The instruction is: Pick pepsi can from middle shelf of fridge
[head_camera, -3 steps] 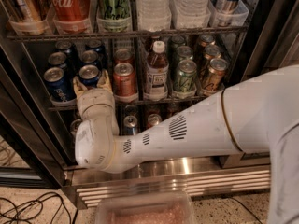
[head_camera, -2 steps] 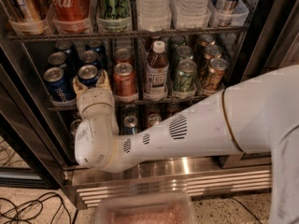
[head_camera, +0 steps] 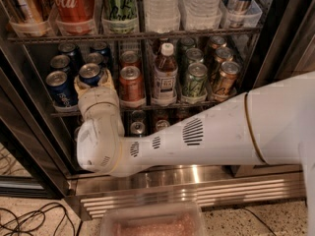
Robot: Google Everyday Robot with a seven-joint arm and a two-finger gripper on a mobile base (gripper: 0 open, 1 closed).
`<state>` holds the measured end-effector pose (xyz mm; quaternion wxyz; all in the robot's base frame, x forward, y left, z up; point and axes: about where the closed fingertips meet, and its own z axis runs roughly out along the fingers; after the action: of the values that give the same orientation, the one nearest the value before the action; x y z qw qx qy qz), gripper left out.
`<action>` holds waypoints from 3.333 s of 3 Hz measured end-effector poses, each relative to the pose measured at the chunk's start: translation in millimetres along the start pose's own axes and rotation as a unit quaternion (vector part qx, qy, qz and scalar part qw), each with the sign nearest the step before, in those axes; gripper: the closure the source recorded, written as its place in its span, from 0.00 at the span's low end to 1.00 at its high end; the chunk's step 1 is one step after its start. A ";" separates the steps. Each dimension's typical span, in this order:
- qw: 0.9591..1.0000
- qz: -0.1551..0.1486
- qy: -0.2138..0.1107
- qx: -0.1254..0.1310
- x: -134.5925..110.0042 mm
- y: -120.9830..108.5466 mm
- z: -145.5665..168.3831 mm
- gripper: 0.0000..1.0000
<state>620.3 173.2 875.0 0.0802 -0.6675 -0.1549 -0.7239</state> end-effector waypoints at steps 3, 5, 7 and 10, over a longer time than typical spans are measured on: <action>0.998 0.041 -0.007 0.038 36.0 4.0 -27.1 1.00; 0.992 0.083 0.005 0.092 53.9 -6.5 -44.8 1.00; 0.992 0.083 0.008 0.099 55.6 -6.6 -47.4 1.00; 0.973 0.134 0.031 0.186 64.0 0.2 -84.7 1.00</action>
Offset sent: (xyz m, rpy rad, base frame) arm -0.0229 -0.0119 0.0339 0.0576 0.0666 0.0526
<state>534.4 150.8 933.2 0.3040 -0.6325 -0.1936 -0.6856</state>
